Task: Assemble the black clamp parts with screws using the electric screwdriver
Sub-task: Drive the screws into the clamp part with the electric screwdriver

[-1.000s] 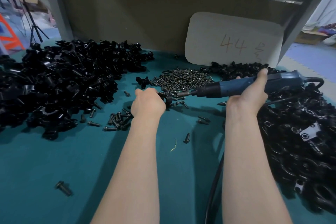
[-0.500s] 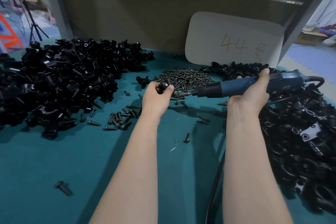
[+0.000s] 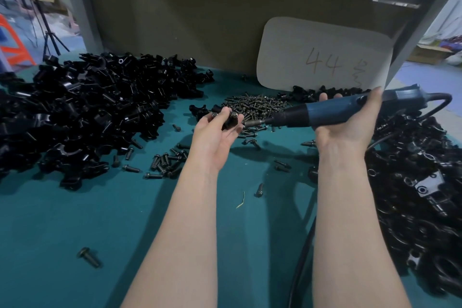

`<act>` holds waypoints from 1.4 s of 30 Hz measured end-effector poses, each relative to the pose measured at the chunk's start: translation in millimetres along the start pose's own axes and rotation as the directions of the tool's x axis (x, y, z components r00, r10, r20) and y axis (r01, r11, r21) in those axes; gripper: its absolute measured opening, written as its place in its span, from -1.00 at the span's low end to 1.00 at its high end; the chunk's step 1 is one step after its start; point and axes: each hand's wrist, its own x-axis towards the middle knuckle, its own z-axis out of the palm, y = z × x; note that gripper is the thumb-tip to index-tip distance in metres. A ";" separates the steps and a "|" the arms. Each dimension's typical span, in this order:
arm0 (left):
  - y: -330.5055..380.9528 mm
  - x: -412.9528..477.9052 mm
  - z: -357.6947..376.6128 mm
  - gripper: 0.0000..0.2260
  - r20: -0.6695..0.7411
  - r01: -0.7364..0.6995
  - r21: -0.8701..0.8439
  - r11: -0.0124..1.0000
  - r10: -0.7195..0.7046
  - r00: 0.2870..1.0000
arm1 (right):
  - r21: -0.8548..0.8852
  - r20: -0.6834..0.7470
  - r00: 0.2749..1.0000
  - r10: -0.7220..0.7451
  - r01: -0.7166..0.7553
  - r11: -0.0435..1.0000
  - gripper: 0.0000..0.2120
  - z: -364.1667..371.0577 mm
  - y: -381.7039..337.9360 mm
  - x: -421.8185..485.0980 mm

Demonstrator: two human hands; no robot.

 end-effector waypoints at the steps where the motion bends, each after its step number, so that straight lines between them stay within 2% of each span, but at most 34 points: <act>1: -0.5 -0.4 0.5 -0.90 0.001 -0.004 -0.008 1.000 0.004 1.000 | 0.019 0.006 1.000 0.005 -0.005 1.000 -0.50 0.9 0.1 0.2; 3: -0.9 -1.2 0.4 -0.90 0.012 -0.009 -0.004 1.000 0.009 1.000 | 0.038 0.026 1.000 0.002 -0.003 0.999 -0.56 3.9 0.3 -2.2; 8: -0.3 -1.4 -1.5 -0.70 0.006 0.003 0.027 1.000 -0.003 1.000 | -0.005 0.056 0.997 -0.049 0.049 0.999 -0.76 7.3 1.2 -6.6; 13: -3.5 0.6 2.1 -0.69 -0.088 -0.068 0.172 0.983 0.084 0.993 | 0.011 0.042 0.993 -0.114 0.114 0.993 -0.69 9.6 0.3 -8.2; 17: -6.8 0.6 2.7 -0.69 -0.126 -0.108 0.327 0.939 0.157 0.980 | -0.057 0.048 0.986 -0.161 0.164 0.985 -0.64 9.8 4.1 -11.6; 20: -8.0 0.0 2.9 -0.70 -0.153 -0.107 0.372 0.922 0.175 0.973 | -0.120 0.054 0.980 -0.192 0.197 0.973 -0.49 10.6 8.3 -13.4; 23: -9.5 0.3 3.5 -0.74 -0.158 -0.116 0.411 0.904 0.196 0.968 | -0.150 0.065 0.974 -0.217 0.225 0.963 -0.45 11.7 12.2 -14.9; 30: -14.1 4.7 4.9 -0.77 -0.206 -0.136 0.507 0.851 0.273 0.940 | -0.155 0.139 0.962 -0.235 0.255 0.954 -0.59 18.1 19.2 -20.7; 36: -15.7 5.8 4.0 -0.78 -0.232 -0.128 0.523 0.843 0.285 0.930 | -0.201 0.178 0.946 -0.271 0.304 0.931 -0.49 22.0 24.2 -26.0; 40: -17.4 2.2 7.2 -0.73 -0.246 -0.107 0.515 0.851 0.265 0.932 | -0.258 0.249 0.923 -0.293 0.354 0.899 -0.68 25.0 27.9 -30.6; 42: -16.7 1.7 6.6 -0.71 -0.266 -0.093 0.494 0.864 0.253 0.930 | -0.270 0.269 0.916 -0.298 0.369 0.890 -0.69 27.1 30.0 -33.1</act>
